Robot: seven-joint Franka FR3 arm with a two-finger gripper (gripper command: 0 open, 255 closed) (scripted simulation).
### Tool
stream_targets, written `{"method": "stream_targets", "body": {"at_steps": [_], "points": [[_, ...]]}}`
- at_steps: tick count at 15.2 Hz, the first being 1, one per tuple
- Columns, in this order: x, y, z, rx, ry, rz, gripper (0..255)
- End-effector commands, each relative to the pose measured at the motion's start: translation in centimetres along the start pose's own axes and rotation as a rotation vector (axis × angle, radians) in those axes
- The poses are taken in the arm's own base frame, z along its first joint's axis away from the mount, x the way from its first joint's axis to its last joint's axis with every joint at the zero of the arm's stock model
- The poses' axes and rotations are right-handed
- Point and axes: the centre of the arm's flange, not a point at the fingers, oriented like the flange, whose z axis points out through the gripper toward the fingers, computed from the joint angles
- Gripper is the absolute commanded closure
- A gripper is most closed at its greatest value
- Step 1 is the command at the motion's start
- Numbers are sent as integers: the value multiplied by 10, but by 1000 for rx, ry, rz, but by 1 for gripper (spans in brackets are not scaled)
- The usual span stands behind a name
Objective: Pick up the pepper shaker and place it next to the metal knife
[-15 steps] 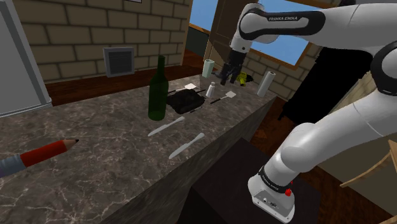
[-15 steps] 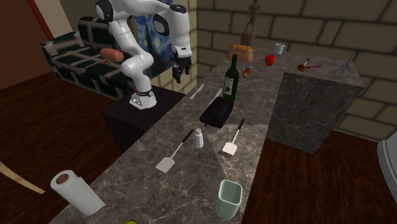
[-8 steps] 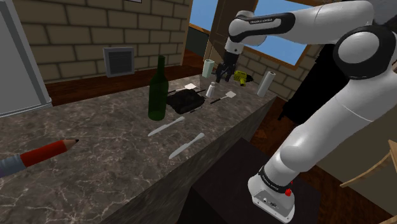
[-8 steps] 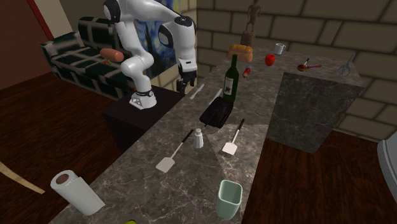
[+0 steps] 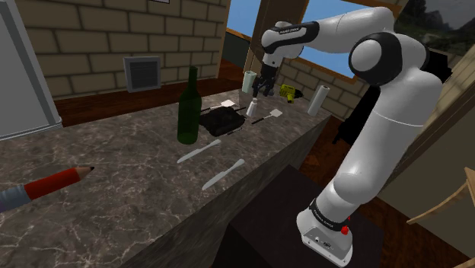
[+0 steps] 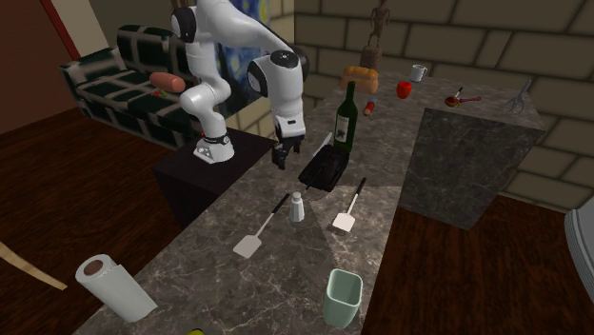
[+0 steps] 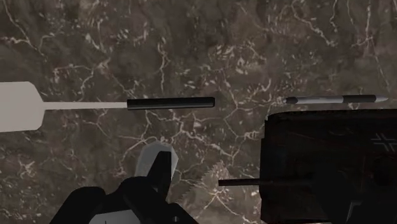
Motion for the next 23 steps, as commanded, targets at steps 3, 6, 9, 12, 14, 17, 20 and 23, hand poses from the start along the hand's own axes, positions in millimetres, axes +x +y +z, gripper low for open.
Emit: {"method": "stream_targets", "body": {"at_steps": [3,6,9,12,14,17,20,23], "points": [[37,37,13,2,6,17,0],[64,64,24,4,10,31,0],[81,81,36,5,13,40,0],[82,81,52,5,13,40,0],[82,81,62,5,13,40,0],[82,81,71,5,13,40,0],[82,81,71,5,13,40,0],[82,81,71,5,13,40,0]]}}
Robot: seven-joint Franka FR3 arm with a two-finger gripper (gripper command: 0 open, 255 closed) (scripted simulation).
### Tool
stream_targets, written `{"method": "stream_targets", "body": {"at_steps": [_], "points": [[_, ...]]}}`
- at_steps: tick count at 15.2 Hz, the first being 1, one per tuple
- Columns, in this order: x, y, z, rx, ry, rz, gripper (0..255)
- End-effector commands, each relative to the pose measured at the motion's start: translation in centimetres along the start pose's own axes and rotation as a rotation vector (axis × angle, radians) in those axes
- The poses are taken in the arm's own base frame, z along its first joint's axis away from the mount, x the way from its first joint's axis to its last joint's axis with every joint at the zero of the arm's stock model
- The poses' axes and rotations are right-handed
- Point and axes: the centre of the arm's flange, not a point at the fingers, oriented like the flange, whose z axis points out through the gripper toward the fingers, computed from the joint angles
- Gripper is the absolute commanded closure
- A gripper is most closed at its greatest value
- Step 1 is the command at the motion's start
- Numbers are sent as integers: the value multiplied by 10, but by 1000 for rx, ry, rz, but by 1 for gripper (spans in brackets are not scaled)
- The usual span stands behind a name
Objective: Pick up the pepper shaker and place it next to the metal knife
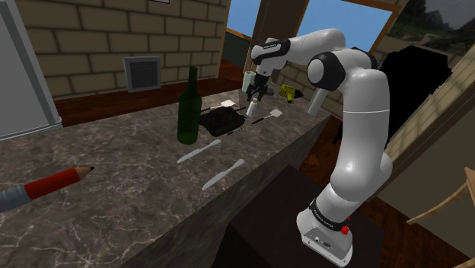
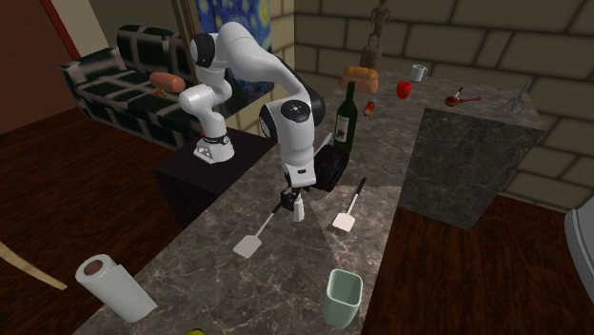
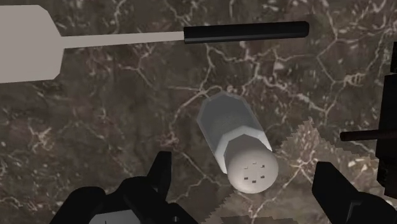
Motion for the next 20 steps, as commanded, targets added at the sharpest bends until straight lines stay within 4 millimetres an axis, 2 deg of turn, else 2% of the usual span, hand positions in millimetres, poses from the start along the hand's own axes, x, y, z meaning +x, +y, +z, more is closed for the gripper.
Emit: {"method": "stream_targets", "body": {"at_steps": [1,2,11,20], "points": [[0,0,0,0,0,0,0],[0,0,0,0,0,0,255],[0,0,0,0,0,0,255],[-2,-5,-47,0,0,0,255]]}}
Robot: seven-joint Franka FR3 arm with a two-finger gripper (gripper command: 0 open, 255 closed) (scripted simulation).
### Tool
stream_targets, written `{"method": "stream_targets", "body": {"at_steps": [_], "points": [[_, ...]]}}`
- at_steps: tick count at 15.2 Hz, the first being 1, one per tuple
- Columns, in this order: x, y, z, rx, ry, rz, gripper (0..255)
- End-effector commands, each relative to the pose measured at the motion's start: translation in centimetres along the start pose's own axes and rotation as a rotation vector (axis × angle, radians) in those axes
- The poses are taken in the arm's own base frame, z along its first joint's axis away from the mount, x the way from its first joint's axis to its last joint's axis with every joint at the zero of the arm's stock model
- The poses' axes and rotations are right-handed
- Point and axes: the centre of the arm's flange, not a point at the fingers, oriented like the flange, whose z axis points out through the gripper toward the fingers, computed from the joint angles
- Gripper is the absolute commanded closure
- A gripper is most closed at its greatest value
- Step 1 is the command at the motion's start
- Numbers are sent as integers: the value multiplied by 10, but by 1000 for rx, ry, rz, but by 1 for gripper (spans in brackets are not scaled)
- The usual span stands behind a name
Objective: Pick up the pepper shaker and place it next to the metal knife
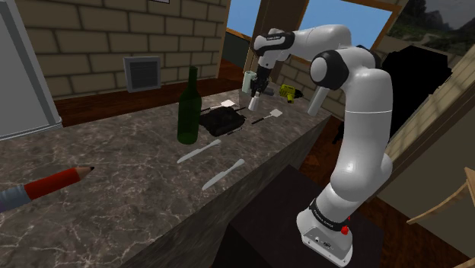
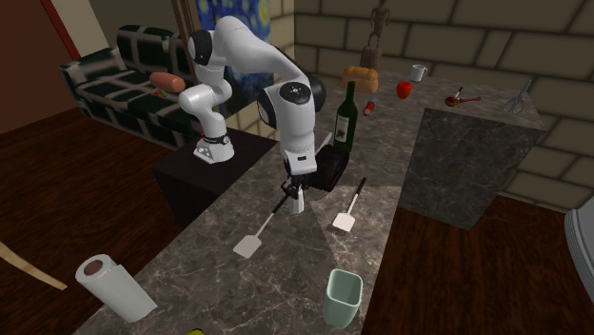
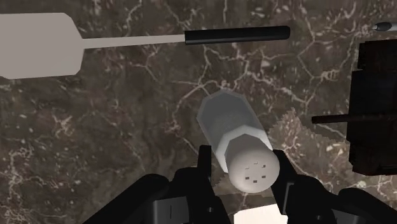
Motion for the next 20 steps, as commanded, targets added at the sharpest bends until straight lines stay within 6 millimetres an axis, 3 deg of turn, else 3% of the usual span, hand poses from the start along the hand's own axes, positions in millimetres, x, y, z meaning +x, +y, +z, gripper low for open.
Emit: {"method": "stream_targets", "body": {"at_steps": [1,20], "points": [[0,-2,-10,0,0,0,255],[-4,-13,-110,0,0,0,255]]}}
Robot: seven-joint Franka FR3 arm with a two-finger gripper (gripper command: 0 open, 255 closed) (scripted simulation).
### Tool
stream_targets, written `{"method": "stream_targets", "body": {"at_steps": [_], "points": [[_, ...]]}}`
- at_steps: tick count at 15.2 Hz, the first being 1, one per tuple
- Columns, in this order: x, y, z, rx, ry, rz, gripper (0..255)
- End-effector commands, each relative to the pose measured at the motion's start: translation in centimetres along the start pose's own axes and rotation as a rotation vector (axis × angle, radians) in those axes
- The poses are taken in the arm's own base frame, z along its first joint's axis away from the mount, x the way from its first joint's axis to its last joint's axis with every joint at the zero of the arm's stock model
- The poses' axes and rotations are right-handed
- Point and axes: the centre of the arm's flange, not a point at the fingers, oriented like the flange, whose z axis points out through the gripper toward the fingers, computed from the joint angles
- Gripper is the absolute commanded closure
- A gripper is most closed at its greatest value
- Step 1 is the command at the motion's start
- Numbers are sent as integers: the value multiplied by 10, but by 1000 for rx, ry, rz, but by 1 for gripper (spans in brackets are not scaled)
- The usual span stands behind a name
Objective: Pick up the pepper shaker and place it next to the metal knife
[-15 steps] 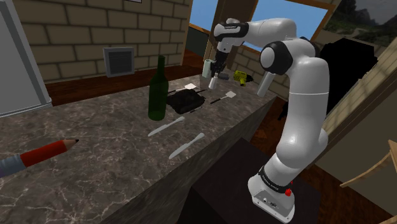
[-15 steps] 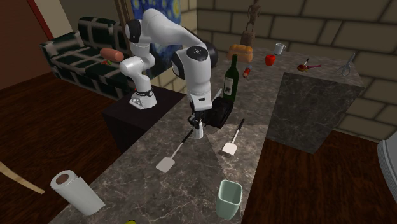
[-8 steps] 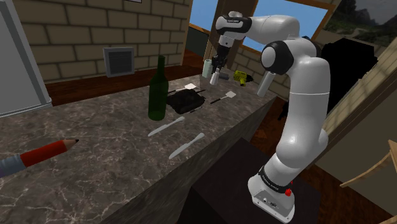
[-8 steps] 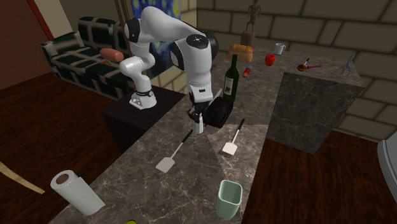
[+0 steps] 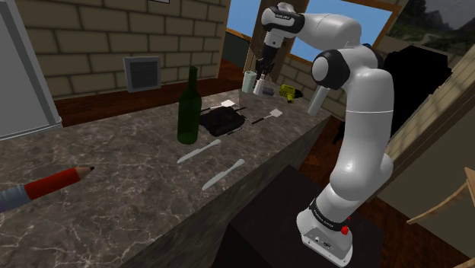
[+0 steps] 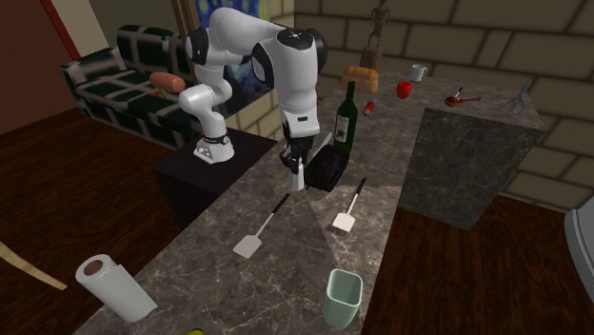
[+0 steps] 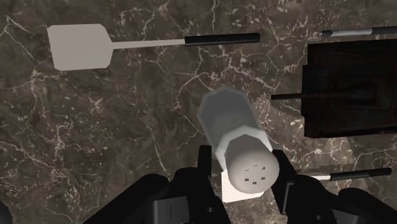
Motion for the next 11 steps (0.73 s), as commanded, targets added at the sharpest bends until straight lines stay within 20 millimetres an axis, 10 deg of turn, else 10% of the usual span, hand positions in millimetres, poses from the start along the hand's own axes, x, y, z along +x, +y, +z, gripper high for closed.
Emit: {"method": "stream_targets", "body": {"at_steps": [1,6,11], "points": [[0,-1,-11,0,0,0,255],[-1,-4,-33,0,0,0,255],[-27,-64,-26,0,0,0,255]]}}
